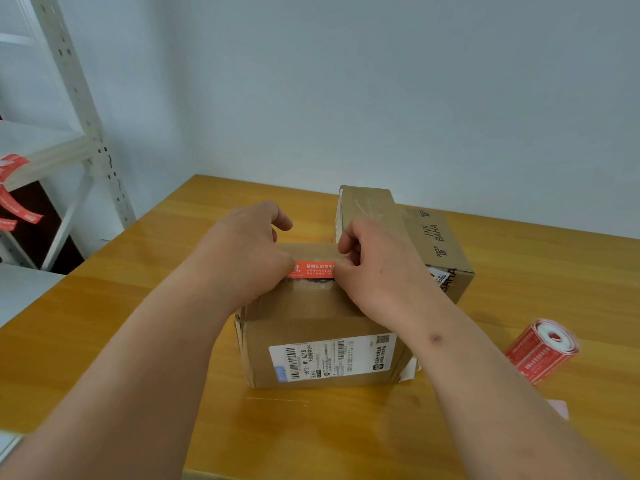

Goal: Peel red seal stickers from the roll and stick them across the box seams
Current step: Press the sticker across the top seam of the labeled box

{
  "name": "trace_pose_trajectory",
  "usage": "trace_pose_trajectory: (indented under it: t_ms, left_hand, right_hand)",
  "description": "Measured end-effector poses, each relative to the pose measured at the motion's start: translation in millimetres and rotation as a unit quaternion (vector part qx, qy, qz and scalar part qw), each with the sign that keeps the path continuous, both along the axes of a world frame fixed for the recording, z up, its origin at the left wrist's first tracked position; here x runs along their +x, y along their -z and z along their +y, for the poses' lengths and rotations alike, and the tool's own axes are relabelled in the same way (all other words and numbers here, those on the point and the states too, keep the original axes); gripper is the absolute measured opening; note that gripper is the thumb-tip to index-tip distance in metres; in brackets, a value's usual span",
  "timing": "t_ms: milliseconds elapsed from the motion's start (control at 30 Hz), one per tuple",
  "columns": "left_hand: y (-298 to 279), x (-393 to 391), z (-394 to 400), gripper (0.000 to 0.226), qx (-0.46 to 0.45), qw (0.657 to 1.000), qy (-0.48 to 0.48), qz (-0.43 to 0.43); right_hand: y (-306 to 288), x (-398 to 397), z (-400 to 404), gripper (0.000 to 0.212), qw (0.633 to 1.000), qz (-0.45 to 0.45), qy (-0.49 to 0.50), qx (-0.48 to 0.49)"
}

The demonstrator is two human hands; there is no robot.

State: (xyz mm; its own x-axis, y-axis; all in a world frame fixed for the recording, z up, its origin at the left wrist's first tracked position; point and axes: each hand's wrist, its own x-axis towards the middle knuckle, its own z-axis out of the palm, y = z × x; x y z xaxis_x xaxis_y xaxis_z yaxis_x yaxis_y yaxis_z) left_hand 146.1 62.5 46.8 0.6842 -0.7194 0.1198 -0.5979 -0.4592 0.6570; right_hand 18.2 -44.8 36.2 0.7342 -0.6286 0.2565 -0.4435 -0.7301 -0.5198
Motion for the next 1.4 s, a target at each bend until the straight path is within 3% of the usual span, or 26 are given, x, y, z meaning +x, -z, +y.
trace_pose_trajectory:
  t_ms: [1000, 1400]
  left_hand:
    - [1.0, -3.7, -5.9, 0.053, 0.046, 0.994, -0.031, -0.098]
    - [3.6, 5.3, 3.9, 0.042, 0.029, 0.997, -0.025, -0.061]
  right_hand:
    - [-1.2, 0.7, 5.2, 0.011, 1.0, 0.006, 0.011, -0.025]
    - [-2.5, -4.4, -0.5, 0.019, 0.999, -0.02, 0.029, -0.018]
